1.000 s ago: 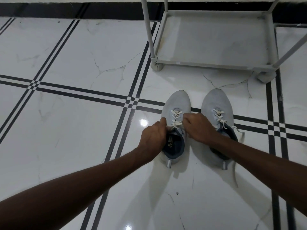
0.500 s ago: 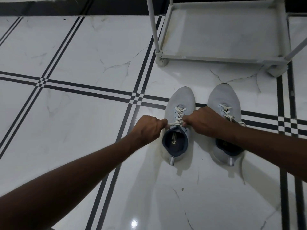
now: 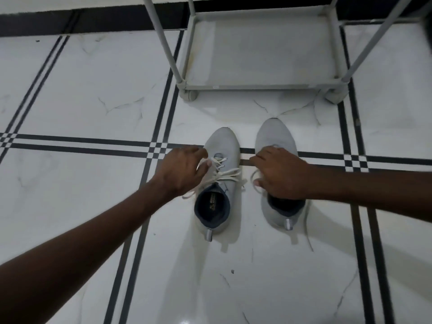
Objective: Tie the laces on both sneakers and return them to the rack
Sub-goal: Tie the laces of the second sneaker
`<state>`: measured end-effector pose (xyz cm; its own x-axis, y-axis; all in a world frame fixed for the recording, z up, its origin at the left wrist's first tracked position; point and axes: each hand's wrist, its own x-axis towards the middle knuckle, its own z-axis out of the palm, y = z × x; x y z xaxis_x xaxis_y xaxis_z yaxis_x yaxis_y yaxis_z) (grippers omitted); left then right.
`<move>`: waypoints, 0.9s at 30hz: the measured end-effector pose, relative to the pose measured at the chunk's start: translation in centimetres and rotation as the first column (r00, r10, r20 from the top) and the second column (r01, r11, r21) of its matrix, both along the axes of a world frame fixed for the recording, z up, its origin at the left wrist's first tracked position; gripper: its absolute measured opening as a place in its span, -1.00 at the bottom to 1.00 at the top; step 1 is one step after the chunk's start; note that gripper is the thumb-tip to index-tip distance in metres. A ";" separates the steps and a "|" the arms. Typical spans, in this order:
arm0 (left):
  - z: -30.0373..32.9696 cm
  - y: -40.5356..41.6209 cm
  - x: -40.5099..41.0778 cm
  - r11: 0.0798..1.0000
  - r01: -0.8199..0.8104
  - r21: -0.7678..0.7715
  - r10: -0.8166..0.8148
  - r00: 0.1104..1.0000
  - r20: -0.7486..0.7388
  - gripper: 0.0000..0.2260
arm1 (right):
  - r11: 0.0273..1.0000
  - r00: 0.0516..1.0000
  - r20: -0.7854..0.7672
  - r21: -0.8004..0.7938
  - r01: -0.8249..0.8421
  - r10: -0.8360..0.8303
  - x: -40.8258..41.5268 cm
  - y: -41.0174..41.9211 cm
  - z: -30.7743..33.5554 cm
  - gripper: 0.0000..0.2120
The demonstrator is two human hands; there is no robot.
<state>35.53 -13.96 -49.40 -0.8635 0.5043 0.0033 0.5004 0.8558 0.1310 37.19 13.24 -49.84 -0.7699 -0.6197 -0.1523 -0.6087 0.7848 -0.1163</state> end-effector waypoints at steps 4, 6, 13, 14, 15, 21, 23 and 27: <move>-0.4 7.0 -0.4 0.979 0.085 0.188 -0.104 0.990 0.091 -0.71 | 0.948 0.951 0.180 -0.155 0.279 -0.251 1.8 6.1 0.7 -0.70; -0.8 10.6 0.3 0.956 0.127 0.265 -0.185 0.961 0.206 -0.67 | 0.882 0.899 0.273 -0.236 0.409 -0.344 3.2 8.2 0.4 -0.64; -2.3 14.8 0.9 0.963 -0.030 0.267 -0.083 0.912 0.402 -0.74 | 0.668 0.695 0.547 -0.297 0.682 -0.466 3.9 9.2 -1.1 -0.88; -2.0 14.7 0.5 0.964 -0.047 0.263 -0.069 0.906 0.417 -0.79 | 0.655 0.692 0.547 -0.309 0.690 -0.471 3.6 9.2 -1.0 -0.83; -1.7 14.5 0.0 0.967 -0.041 0.251 -0.067 0.911 0.406 -0.82 | 0.680 0.716 0.510 -0.302 0.668 -0.477 3.3 9.3 -0.8 -0.80; -0.3 12.7 -2.3 0.983 0.183 -0.028 -0.156 0.901 0.406 -0.90 | 0.892 0.879 0.278 -0.129 0.433 -0.387 2.4 11.0 -1.7 -0.76; -1.1 11.9 -2.0 0.981 0.169 -0.094 -0.118 0.908 0.403 -0.86 | 0.908 0.891 0.229 -0.055 0.415 -0.393 2.5 12.0 -2.1 -0.73; -2.1 11.3 -0.9 0.975 0.158 -0.156 -0.091 0.926 0.366 -0.84 | 0.906 0.879 0.239 0.015 0.422 -0.413 2.9 12.6 -3.3 -0.65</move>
<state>34.59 -2.69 -51.47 -0.7213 0.5711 -0.3919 0.5532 0.8155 0.1703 40.08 25.85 -53.13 -0.9042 -0.2570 -0.3413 -0.1775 0.9526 -0.2471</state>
